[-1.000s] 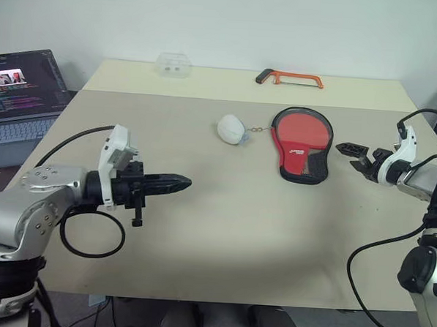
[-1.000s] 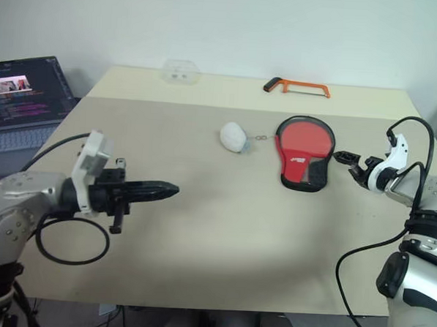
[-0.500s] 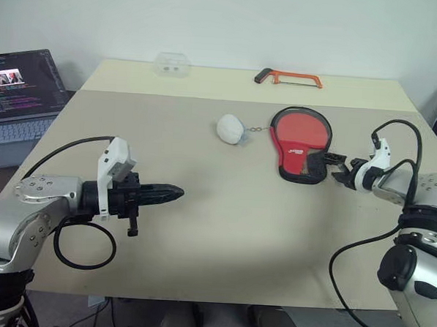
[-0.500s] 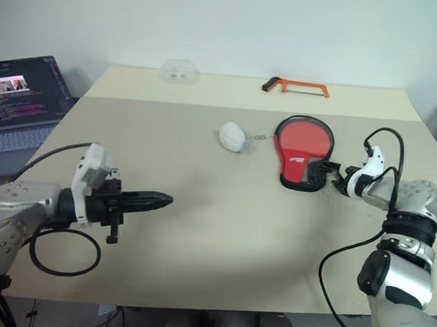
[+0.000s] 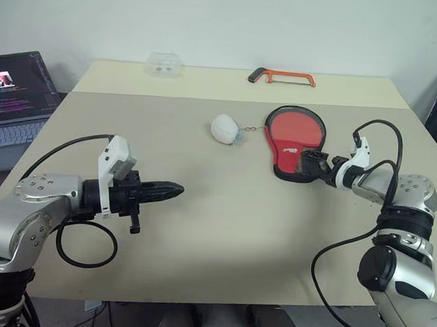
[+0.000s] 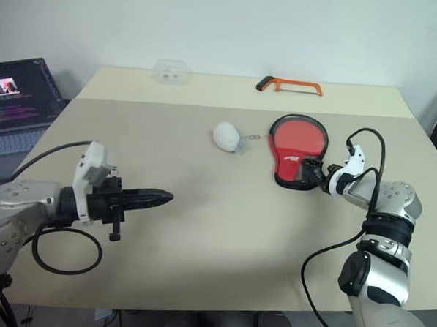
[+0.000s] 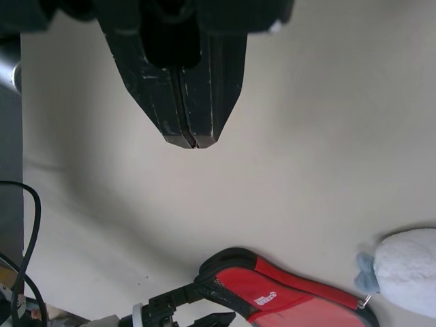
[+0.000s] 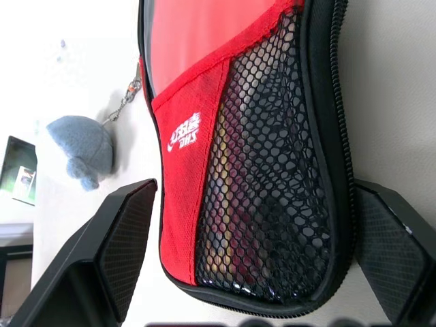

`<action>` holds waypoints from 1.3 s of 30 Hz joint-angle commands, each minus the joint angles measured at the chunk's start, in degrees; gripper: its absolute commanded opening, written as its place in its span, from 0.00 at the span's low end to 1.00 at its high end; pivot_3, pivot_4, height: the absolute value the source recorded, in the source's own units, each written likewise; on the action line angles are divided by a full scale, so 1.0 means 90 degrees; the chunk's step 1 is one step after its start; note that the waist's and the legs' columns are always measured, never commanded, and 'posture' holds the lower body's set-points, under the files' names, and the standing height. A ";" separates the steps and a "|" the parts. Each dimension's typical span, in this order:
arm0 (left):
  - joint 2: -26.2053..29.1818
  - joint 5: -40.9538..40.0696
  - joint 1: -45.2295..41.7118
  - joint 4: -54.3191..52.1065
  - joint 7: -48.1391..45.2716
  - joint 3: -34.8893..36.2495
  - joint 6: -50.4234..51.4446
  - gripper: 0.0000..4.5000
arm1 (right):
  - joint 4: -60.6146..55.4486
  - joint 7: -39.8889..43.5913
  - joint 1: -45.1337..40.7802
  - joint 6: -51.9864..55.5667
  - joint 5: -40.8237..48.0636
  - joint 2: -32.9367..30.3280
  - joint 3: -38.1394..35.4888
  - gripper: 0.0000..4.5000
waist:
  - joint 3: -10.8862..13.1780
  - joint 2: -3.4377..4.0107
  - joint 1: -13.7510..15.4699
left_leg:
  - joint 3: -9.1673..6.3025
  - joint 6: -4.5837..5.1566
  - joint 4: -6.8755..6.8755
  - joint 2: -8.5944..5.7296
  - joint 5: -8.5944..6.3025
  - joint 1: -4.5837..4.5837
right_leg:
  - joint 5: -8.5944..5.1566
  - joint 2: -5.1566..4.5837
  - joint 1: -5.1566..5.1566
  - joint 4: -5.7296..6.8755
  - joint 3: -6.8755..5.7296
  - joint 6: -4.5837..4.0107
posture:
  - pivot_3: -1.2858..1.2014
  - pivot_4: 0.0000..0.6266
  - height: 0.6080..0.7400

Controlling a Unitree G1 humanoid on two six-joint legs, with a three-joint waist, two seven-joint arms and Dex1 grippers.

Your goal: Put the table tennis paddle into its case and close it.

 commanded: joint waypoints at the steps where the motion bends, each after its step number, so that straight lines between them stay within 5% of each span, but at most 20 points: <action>1: -0.0023 -0.0054 -0.0100 -0.0083 0.0033 -0.0005 -0.0086 0.00 | -0.0183 0.0020 -0.0094 -0.0058 0.0158 0.0099 -0.0063 1.00 | 0.0000 0.0000 -0.0001 | -0.0001 0.0000 0.0000 0.0001 0.0000 0.0000 | 0.0000 0.0001 0.0000 0.0000 0.0000 0.0000 | 0.52 0.24 1.00; 4: -0.0026 -0.0041 -0.0119 -0.0060 0.0048 -0.0025 -0.0113 0.00 | -0.0095 -0.0060 -0.0084 -0.0213 0.0092 0.0140 -0.0079 0.85 | 0.0000 0.0000 -0.0004 | 0.0000 -0.0001 0.0000 0.0001 0.0000 0.0000 | 0.0000 0.0002 -0.0001 0.0000 0.0000 0.0000 | 0.52 0.24 1.00; 15: -0.0040 0.0065 -0.0146 0.0013 0.0052 -0.0086 -0.0230 0.00 | 0.0146 -0.0109 -0.0117 -0.0531 -0.0086 0.0142 0.0099 0.00 | 0.0000 0.0000 0.0001 | -0.0001 -0.0002 -0.0003 0.0000 -0.0001 -0.0008 | 0.0000 0.0001 -0.0006 -0.0007 0.0003 -0.0001 | 0.52 0.24 1.00; 25: -0.0061 0.0127 -0.0129 0.0047 0.0074 -0.0142 -0.0332 0.00 | -0.0024 0.0065 -0.0021 -0.0275 -0.0028 0.0155 0.0394 0.00 | 0.0000 0.0001 -0.0001 | -0.0001 -0.0002 -0.0003 0.0001 -0.0001 -0.0008 | 0.0000 0.0001 -0.0006 -0.0008 0.0003 -0.0001 | 0.52 0.24 1.00; 39: -0.0045 0.0253 -0.0175 0.0195 -0.0056 -0.0304 -0.0397 0.00 | -0.3056 0.1027 0.1371 0.2443 0.0960 -0.0135 0.1426 0.00 | 0.0000 0.0001 0.0022 | -0.0013 -0.0006 -0.0031 0.0012 -0.0004 -0.0034 | 0.0001 0.0001 -0.0017 -0.0048 -0.0009 -0.0001 | 0.52 0.24 1.00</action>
